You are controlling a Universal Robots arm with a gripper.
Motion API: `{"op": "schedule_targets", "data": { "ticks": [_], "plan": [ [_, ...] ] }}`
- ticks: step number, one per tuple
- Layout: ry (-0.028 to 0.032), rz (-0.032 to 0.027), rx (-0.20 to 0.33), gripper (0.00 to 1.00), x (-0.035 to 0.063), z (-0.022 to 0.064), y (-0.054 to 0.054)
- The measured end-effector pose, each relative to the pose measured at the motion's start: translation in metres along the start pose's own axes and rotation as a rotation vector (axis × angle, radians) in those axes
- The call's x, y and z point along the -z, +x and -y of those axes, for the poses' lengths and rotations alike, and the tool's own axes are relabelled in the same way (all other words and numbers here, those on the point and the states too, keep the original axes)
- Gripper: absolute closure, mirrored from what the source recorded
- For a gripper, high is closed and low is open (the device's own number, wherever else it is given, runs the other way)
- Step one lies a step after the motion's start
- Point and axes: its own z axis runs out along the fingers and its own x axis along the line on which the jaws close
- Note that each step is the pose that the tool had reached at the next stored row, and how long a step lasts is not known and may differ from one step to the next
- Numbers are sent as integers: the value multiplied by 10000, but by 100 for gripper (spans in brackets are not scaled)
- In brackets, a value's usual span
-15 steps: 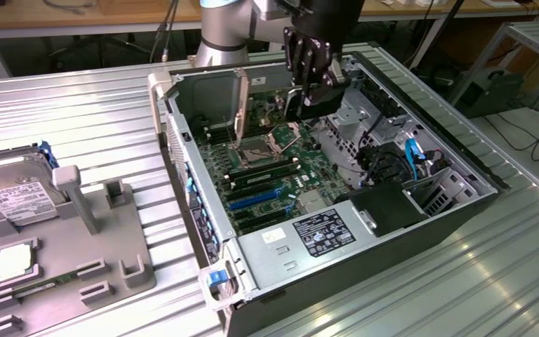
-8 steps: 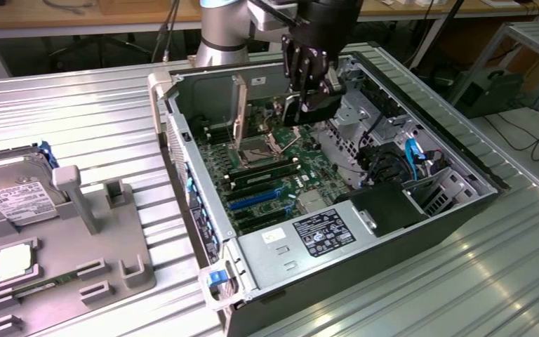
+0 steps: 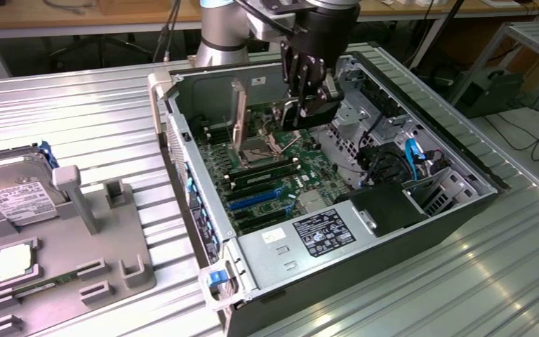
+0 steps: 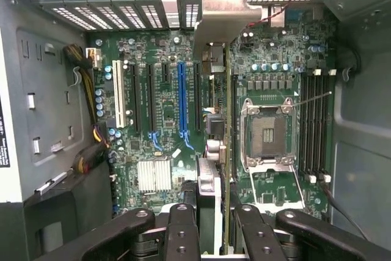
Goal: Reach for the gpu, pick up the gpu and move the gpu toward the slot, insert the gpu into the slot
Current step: 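Insert the gpu into the slot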
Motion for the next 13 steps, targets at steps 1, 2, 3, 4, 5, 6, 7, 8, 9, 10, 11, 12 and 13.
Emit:
{"op": "schedule_targets", "data": {
  "ticks": [1, 2, 3, 4, 5, 6, 7, 8, 9, 10, 11, 12, 13],
  "plan": [
    [0, 1, 0, 72, -8, 0, 0],
    [0, -1, 0, 72, -15, -1, 0],
    [-1, -1, 0, 72, -22, -1, 0],
    [0, 0, 0, 72, -30, -2, 1],
    [0, 0, 0, 72, -43, -2, 1],
    [0, 0, 0, 72, -58, -3, 1],
    [0, 0, 0, 72, -71, -3, 2],
    [0, 0, 0, 72, -83, -4, 2],
    [0, 0, 0, 72, -94, -5, 2],
    [0, 0, 0, 72, -103, -5, 2],
    [1, 1, 0, 72, -111, -5, 2],
    [0, 4, -1, 72, -119, -6, 5],
    [0, 9, -2, 72, -128, -7, 8]
  ]
}}
